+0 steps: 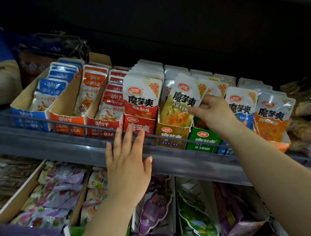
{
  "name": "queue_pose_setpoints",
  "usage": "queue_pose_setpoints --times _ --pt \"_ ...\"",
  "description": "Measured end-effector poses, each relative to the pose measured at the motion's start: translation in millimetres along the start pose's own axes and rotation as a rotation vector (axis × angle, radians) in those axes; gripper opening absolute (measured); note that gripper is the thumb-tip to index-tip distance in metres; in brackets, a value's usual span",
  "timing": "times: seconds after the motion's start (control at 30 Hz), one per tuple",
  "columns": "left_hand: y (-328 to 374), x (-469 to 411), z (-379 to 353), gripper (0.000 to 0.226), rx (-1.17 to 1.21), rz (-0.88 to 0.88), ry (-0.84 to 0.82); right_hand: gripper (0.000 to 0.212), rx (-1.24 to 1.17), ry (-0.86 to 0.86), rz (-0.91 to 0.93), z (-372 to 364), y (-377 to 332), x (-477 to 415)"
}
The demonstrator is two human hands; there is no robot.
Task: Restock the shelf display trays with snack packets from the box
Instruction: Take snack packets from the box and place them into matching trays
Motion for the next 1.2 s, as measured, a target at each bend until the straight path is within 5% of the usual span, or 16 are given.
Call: queue_pose_setpoints --times 0.2,0.37,0.53,0.6,0.83,0.9,1.0,1.2 --pt "1 0 0 0.065 0.017 -0.006 -0.003 0.025 0.045 0.015 0.026 -3 0 -4" --pt "1 3 7 0.061 0.095 -0.055 0.046 0.060 -0.022 0.198 0.034 3 10 5" --pt "5 26 10 0.055 0.104 -0.198 0.013 0.029 -0.122 0.233 0.085 14 32 38" --pt "2 40 4 0.051 0.086 -0.268 -0.008 0.017 -0.128 0.139 0.117 9 45 56" --pt "-22 121 -63 0.040 -0.185 -0.513 -0.373 0.029 -0.016 -0.371 -0.118 -36 124 89" --pt "-31 146 -82 0.027 -0.158 -0.457 -0.441 0.025 0.012 -0.445 -0.188 -54 156 96" --pt "-32 176 -110 0.042 -0.127 -0.257 -0.607 0.008 0.205 -0.626 -0.290 -89 201 109" --pt "-42 245 -167 0.069 -0.117 -0.048 -0.995 0.027 0.255 -0.719 -0.689 -130 320 142"
Point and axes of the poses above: each hand's wrist, its own x-axis away from the middle knuckle, its own z-axis out of the back of the hand, y = z × x, the point moved 3 cm from there along -x, towards the middle knuckle, and after that the axes turned 15 degrees about -z, right-handed, at the moved point
